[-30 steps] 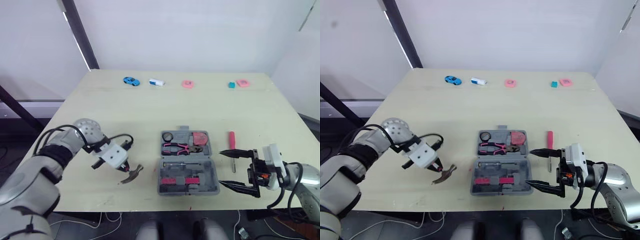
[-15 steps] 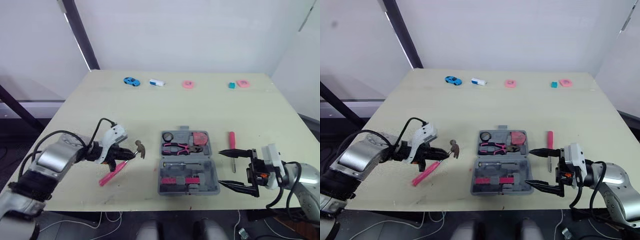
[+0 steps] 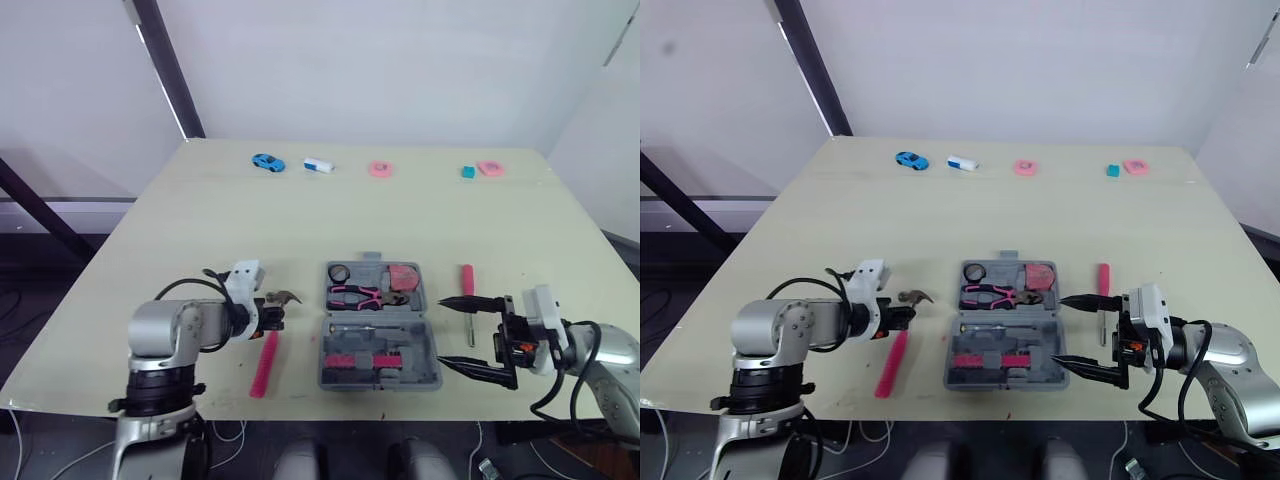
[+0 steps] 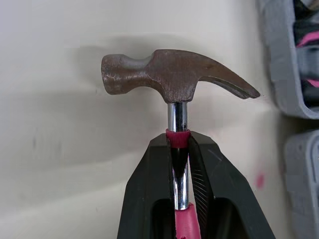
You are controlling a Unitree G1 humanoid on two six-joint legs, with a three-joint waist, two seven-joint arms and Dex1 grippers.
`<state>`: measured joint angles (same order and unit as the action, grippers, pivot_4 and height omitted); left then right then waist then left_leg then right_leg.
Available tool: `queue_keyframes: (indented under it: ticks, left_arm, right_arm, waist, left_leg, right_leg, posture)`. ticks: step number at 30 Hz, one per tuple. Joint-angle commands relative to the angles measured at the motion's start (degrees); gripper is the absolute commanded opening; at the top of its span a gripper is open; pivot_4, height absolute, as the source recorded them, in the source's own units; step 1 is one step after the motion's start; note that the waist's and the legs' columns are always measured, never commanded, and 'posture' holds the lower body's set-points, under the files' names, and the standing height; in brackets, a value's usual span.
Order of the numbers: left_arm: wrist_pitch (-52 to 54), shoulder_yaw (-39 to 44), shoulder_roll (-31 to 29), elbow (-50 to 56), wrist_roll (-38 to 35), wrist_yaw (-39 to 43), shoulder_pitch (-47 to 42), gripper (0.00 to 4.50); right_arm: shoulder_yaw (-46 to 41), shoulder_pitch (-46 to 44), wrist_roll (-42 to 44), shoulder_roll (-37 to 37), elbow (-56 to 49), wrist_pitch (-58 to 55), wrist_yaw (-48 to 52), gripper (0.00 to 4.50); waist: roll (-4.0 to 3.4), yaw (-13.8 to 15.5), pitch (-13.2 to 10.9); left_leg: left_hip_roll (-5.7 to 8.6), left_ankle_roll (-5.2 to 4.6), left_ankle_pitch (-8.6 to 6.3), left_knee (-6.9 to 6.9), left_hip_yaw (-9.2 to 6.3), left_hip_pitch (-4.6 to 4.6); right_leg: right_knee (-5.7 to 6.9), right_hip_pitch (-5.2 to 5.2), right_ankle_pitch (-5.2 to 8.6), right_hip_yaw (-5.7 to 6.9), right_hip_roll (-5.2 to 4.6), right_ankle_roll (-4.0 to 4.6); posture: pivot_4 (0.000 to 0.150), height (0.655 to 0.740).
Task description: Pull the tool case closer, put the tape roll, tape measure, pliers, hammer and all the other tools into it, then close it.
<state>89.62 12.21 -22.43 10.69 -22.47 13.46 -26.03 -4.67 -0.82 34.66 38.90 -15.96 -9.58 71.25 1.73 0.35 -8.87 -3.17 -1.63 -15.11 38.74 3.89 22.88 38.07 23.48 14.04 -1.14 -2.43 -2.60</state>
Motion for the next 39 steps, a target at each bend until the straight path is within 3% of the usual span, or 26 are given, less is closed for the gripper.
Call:
queue_keyframes:
  ticks: [1,3,5,7,10,16,21,28,30,31,34,39]
  left_arm:
    - [-2.1,-2.5,-1.8,1.8,1.6,-0.6,2.0,0.03]
    - [-4.6,-4.3,-3.3,2.1,1.8,0.4,3.7,1.03]
    - [-8.1,-6.1,-4.9,2.5,2.7,0.8,4.9,1.6]
    - [-10.6,-6.9,-5.4,2.5,3.2,0.8,5.7,2.73]
    - [-19.0,-7.8,-3.7,3.6,4.2,1.0,10.0,3.63]
    - [-34.7,-8.0,0.2,2.5,6.9,0.7,18.5,3.63]
    - [-51.2,-9.3,3.7,-5.1,9.9,1.3,20.8,3.63]
    - [-57.5,-9.7,6.6,-8.8,10.9,2.1,21.2,3.63]
    - [-58.0,-9.5,7.4,-8.7,10.6,1.9,21.5,3.13]
    - [-58.3,-9.3,7.8,-8.7,10.7,1.7,21.6,3.13]
    - [-58.3,-8.5,9.0,-8.5,10.6,0.9,21.8,2.29]
    - [-58.5,-8.3,9.7,-8.8,11.2,0.9,21.4,0.21]
  right_arm:
    - [-2.2,0.0,0.7,0.2,-0.8,1.4,0.0,4.5]
    - [-2.4,0.0,0.3,0.3,-0.6,1.8,-0.2,4.5]
    - [-2.5,0.0,0.2,0.3,-0.5,1.9,-0.3,4.5]
    - [-2.5,0.1,0.2,0.3,-0.4,2.0,-0.3,4.5]
    - [-2.6,0.2,-0.1,0.3,-0.3,2.3,-0.6,4.5]
    - [-2.5,0.4,-0.5,0.1,-0.4,2.6,-1.1,4.5]
    - [-2.9,0.8,-0.4,0.3,-0.4,2.8,-1.4,4.5]
    - [-3.2,0.4,-0.4,0.8,-0.5,2.7,-1.6,4.5]
    - [-3.3,0.6,-0.3,1.0,-0.5,2.8,-1.6,4.5]
    - [-3.3,0.7,-0.3,1.0,-0.5,2.9,-1.6,4.5]
    - [-3.4,0.9,-0.1,1.2,-0.8,2.7,-1.7,4.5]
    - [-2.8,0.6,-0.2,1.1,-0.8,2.7,-1.8,4.5]
  waist:
    - [-0.02,-0.1,0.0]
    - [-0.03,-0.3,0.0]
    - [-0.03,-0.4,0.0]
    - [-0.04,-0.5,0.0]
    - [-0.07,-0.6,0.0]
    - [-0.32,-0.3,0.2]
    - [-0.65,0.4,0.4]
    - [-0.82,0.6,0.5]
    - [-0.82,0.5,0.5]
    - [-0.82,0.5,0.5]
    - [-0.82,0.6,0.5]
    - [-1.02,0.5,0.6]
  left_leg:
    - [0.0,0.0,0.0,0.0,-0.02,0.0]
    - [0.0,0.0,0.0,-0.03,-0.06,-0.06]
    - [0.0,0.0,0.0,-0.06,-0.15,-0.09]
    - [-0.01,0.0,0.0,-0.06,-0.19,-0.11]
    - [0.0,0.0,0.0,-0.06,-0.17,-0.12]
    - [0.02,0.0,0.0,-0.07,-0.11,-0.14]
    - [0.06,0.0,0.0,-0.07,-0.02,-0.17]
    - [0.09,-0.01,0.0,-0.04,0.15,-0.2]
    - [0.09,-0.01,0.0,-0.04,0.14,-0.2]
    - [0.1,-0.01,0.0,-0.04,0.14,-0.19]
    - [0.1,-0.01,0.0,-0.04,0.14,-0.17]
    - [0.11,-0.01,0.0,-0.04,0.15,-0.18]
  right_leg:
    - [0.0,0.0,0.0,-0.01,0.0,0.0]
    - [0.0,0.0,0.0,-0.06,0.0,0.0]
    - [0.01,0.0,0.0,-0.1,0.0,0.01]
    - [0.01,-0.02,0.0,-0.08,0.0,0.02]
    - [0.01,-0.02,-0.01,-0.12,-0.01,0.03]
    - [-0.02,-0.03,0.0,-0.15,-0.09,0.04]
    - [-0.03,-0.04,0.04,-0.17,-0.12,0.12]
    - [-0.02,-0.11,0.05,-0.1,-0.12,0.14]
    - [-0.02,-0.11,0.05,-0.1,-0.12,0.13]
    - [-0.02,-0.11,0.04,-0.1,-0.11,0.12]
    - [-0.06,-0.11,0.03,-0.1,-0.12,0.1]
    - [-0.06,-0.11,0.02,-0.11,-0.12,0.08]
  posture:
    - [0.15,0.74]
    - [0.15,0.74]
    - [0.15,0.74]
    - [0.15,0.74]
    - [0.15,0.74]
    - [0.15,0.74]
    - [0.15,0.74]
    - [0.15,0.74]
    - [0.15,0.74]
    - [0.15,0.74]
    - [0.15,0.74]
    - [0.15,0.74]
